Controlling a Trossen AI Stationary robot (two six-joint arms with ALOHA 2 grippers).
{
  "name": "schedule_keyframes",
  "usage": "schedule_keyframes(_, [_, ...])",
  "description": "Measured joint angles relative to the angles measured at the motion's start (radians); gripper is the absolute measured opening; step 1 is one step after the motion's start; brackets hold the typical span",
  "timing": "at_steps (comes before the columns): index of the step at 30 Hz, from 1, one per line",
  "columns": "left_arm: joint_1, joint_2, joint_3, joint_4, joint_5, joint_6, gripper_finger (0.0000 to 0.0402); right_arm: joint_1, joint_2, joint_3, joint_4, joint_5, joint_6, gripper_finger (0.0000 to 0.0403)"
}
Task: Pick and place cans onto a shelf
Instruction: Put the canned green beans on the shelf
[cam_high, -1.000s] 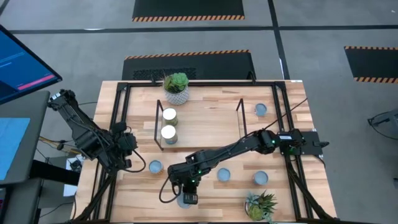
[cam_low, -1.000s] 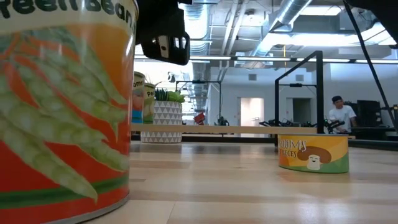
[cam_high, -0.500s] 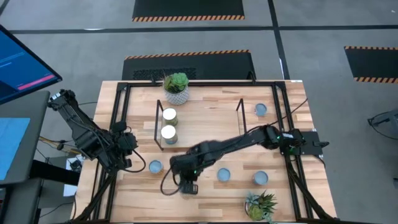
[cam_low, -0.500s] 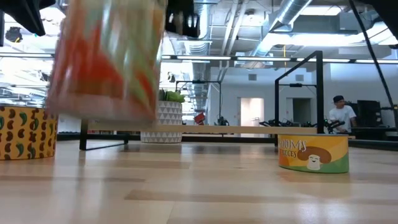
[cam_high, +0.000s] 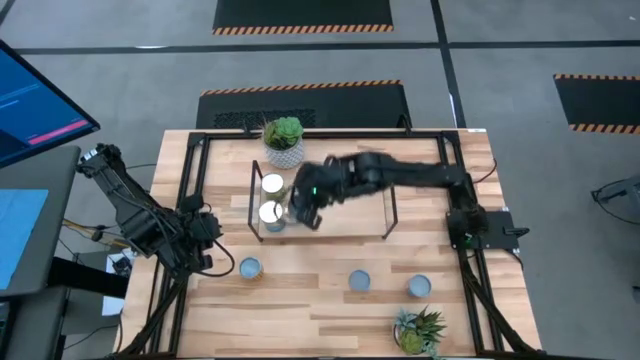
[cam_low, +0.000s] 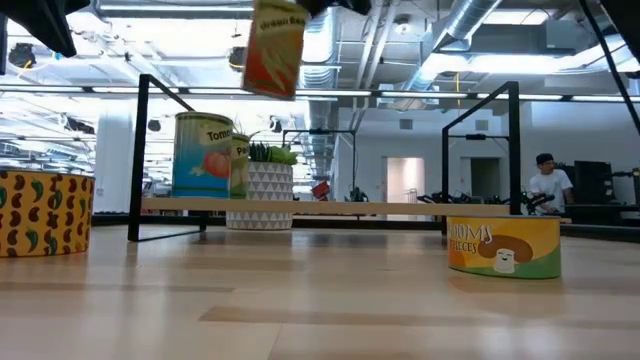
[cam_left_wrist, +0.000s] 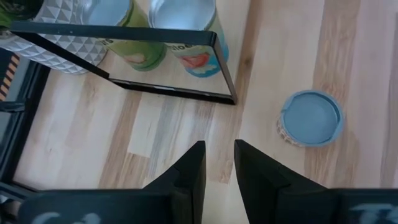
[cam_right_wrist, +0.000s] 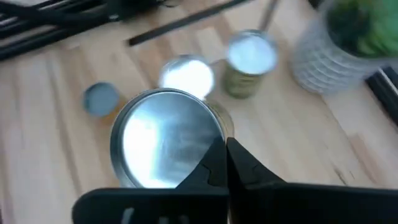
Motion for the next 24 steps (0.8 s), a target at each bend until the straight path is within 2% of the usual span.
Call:
schedule_keyframes(4, [0.000,0.000,0.000,0.000,-0.016,-0.005,0.0073,-0.092,0.021,0.000,-0.013,-0.018,-0.025,0.0001])
schedule_keyframes(10, [0.000,-0.001,0.000,0.000,-0.016,-0.007,0.0073,-0.189,0.117,-0.002,-0.026,-0.082,-0.066,0.0000])
schedule_keyframes(15, [0.000,0.000,0.000,0.000,-0.027,-0.006,0.0073,-0.222,0.175,0.000,-0.024,-0.157,-0.089,0.0000])
schedule_keyframes(24, [0.000,-0.001,0.000,-0.002,-0.031,-0.004,0.0073,-0.227,0.212,0.001,0.028,-0.166,-0.102,0.0000])
